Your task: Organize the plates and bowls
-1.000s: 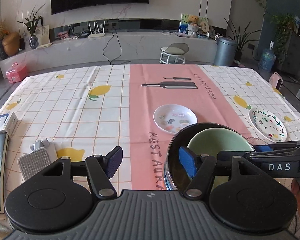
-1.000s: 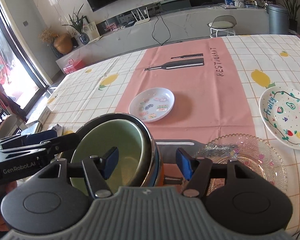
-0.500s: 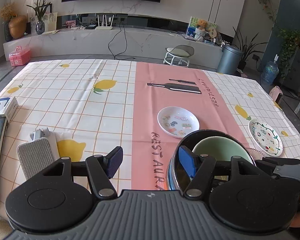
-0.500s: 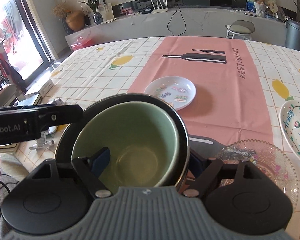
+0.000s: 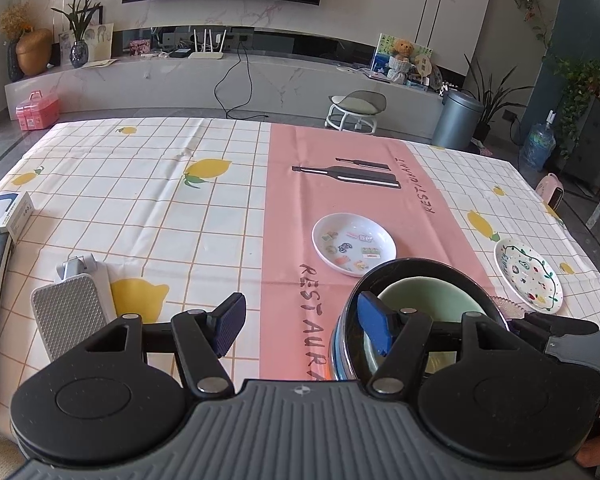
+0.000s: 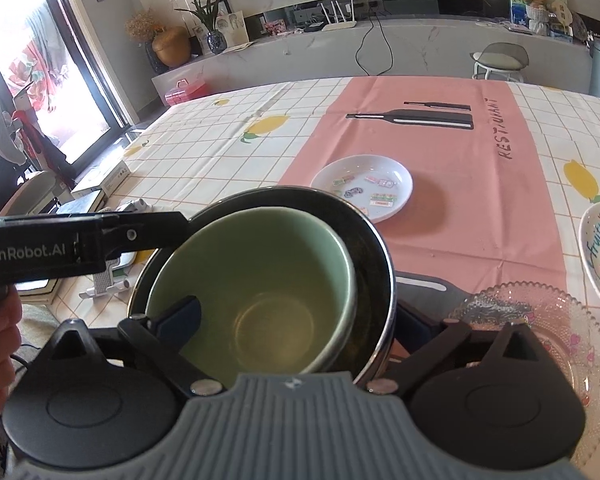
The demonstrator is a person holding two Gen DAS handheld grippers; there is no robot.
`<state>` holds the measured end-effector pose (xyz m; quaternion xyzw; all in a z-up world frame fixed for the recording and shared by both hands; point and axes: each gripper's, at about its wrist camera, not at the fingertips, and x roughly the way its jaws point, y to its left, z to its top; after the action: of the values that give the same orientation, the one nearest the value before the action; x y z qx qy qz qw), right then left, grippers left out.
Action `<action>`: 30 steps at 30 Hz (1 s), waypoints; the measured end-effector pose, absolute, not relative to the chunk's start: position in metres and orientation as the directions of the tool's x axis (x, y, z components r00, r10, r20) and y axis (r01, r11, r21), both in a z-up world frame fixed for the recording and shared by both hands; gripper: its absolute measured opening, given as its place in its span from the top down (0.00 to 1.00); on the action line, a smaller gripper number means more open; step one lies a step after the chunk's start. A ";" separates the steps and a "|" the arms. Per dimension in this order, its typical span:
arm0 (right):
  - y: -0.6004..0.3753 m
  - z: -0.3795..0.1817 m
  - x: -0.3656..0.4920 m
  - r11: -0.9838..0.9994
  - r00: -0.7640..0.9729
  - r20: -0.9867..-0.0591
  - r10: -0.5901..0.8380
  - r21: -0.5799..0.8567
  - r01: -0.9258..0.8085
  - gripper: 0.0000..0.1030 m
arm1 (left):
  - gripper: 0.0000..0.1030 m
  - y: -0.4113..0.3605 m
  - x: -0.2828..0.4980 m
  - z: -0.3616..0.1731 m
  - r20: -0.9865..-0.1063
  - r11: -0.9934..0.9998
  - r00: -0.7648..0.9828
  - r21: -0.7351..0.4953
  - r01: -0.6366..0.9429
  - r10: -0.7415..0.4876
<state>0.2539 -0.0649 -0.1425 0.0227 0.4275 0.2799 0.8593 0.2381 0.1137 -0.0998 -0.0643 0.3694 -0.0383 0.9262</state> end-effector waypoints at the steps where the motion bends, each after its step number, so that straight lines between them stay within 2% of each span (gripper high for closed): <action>1: -0.064 -0.142 0.253 0.841 0.483 -0.719 0.500 0.271 -0.468 0.04 | 0.27 0.114 0.238 -0.099 -0.676 0.988 0.727 -0.151 0.026 -0.123; 12: -0.097 -0.105 0.244 0.855 0.599 -0.627 0.498 0.238 -0.461 0.03 | 0.27 0.109 0.228 -0.081 -0.616 0.984 0.776 -0.174 0.031 -0.133; 22: -0.167 -0.074 0.248 0.884 0.681 -0.564 0.467 0.311 -0.349 0.03 | 0.26 0.077 0.219 -0.060 -0.604 0.990 0.786 -0.121 0.071 -0.130; 25: -0.187 -0.073 0.250 0.903 0.670 -0.605 0.429 0.307 -0.301 0.03 | 0.27 0.057 0.223 -0.055 -0.624 0.997 0.777 -0.048 0.063 -0.080; 30: -0.219 -0.090 0.251 0.929 0.624 -0.691 0.365 0.314 -0.195 0.03 | 0.27 0.032 0.228 -0.054 -0.666 0.988 0.732 -0.060 0.140 -0.144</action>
<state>0.2514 -0.2187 -0.0899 0.1047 0.4045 0.1565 0.8949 0.2278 0.0319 -0.0538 -0.0031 0.3583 -0.0764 0.9305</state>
